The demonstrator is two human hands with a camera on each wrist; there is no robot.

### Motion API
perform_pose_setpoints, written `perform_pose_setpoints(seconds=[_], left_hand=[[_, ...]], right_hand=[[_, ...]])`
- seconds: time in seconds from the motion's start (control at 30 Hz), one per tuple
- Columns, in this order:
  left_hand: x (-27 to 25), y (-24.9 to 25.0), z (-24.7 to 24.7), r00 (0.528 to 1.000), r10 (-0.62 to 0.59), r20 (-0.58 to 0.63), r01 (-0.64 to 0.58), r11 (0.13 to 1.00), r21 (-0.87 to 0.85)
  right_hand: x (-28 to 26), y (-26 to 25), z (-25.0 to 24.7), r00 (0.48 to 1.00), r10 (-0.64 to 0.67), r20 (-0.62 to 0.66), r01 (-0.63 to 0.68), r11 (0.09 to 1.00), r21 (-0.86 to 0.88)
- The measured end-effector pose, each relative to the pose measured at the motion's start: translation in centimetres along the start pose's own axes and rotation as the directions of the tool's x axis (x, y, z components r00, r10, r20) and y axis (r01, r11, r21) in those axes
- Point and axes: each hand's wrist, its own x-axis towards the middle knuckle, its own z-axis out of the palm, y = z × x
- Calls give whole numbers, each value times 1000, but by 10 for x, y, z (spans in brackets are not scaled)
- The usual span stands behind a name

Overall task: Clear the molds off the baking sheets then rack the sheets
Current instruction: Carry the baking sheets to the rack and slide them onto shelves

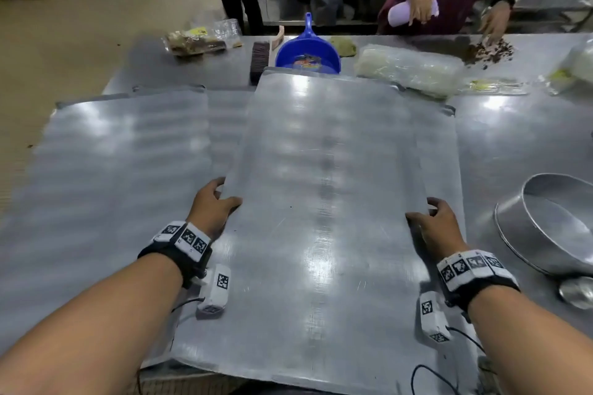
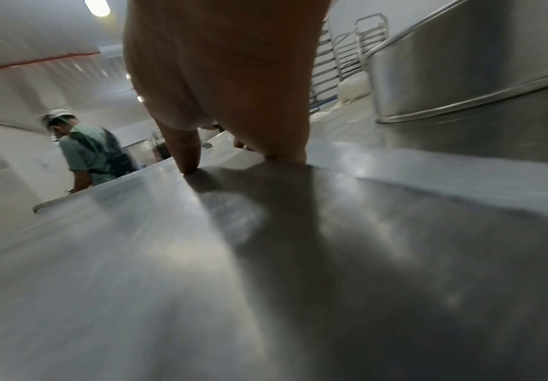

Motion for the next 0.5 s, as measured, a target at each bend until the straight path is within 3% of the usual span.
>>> perform_pose_setpoints(seconds=[0.2, 0.5], left_hand=[[21, 11, 54, 991, -13, 133, 10, 1000, 26], [46, 16, 91, 976, -48, 212, 31, 996, 85]], right_hand=[[0, 23, -41, 987, 64, -149, -60, 998, 33], [23, 28, -62, 974, 79, -215, -83, 996, -12]])
